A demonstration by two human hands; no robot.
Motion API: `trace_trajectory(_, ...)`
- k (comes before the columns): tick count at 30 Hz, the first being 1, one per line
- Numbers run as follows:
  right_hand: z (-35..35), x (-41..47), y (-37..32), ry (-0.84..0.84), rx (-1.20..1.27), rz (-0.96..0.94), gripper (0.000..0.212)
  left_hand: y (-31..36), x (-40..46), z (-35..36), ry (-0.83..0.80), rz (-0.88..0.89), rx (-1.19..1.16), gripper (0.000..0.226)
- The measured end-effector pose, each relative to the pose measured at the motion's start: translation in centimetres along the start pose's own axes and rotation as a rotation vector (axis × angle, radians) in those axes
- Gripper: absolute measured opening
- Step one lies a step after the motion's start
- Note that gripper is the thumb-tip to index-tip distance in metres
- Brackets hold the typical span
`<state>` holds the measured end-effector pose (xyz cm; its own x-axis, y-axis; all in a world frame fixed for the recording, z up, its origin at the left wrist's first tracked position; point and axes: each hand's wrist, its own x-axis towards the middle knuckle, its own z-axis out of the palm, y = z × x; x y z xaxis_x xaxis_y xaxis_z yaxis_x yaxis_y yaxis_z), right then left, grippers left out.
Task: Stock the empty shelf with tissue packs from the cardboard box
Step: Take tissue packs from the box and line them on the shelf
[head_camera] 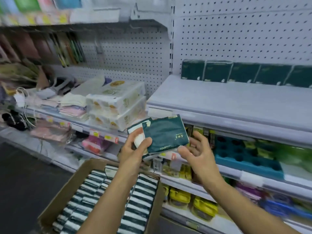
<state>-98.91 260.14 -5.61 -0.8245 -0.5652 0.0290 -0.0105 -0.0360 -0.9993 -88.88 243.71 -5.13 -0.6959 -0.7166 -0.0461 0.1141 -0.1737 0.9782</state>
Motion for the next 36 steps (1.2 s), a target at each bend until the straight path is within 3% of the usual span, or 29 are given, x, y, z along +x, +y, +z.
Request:
trace_trajectory(2,-2.0,-0.5,-1.3,0.027,0.149,0.157,0.07,0.7,-0.8,3.5,-0.027,0.086,-0.015,0.045)
trace_trajectory(5,-5.1,-0.9,-3.3,0.106,0.31,0.212,0.042,1.1,-1.8,8.6,-0.103,0.159,0.014,0.044)
trace_trajectory(8,-8.2,-0.2,-5.6,0.214,0.421,0.15,0.018,1.7,-2.1,12.9,-0.17,0.212,0.079,0.044)
trace_trajectory(12,-13.2,2.6,-9.6,0.418,0.452,-0.065,0.014,3.9,0.0,16.5,-0.2,0.228,0.107,0.023)
trace_trajectory(14,-16.1,4.6,-11.3,0.525,0.239,-0.207,0.013,4.9,2.1,17.6,-0.207,0.215,0.096,0.021)
trace_trajectory(17,-19.8,8.2,-13.2,0.534,-0.336,-0.38,0.022,6.1,5.6,19.0,-0.225,0.235,0.183,0.034)
trace_trajectory(20,-22.5,13.1,-14.4,0.426,-1.041,-0.274,0.04,7.0,9.5,20.6,-0.304,0.243,0.204,0.053)
trace_trajectory(22,-23.5,16.1,-14.4,0.367,-1.348,-0.24,0.041,7.3,12.2,21.6,-0.359,0.212,0.192,0.064)
trace_trajectory(25,-24.5,18.9,-13.7,0.325,-1.538,-0.253,0.037,7.2,16.1,23.0,-0.383,0.142,0.221,0.081)
trace_trajectory(28,-25.8,20.3,-12.4,0.408,-1.64,-0.296,0.045,7.0,19.7,24.1,-0.393,0.092,0.29,0.088)
trace_trajectory(32,-26.9,22.4,-10.3,0.376,-1.612,-0.321,0.066,6.6,23.6,25.9,-0.428,0.062,0.318,0.08)
trace_trajectory(36,-28.1,26.0,-9.5,0.384,-1.561,-0.393,0.065,6.5,25.6,27.1,-0.443,0.029,0.305,0.074)
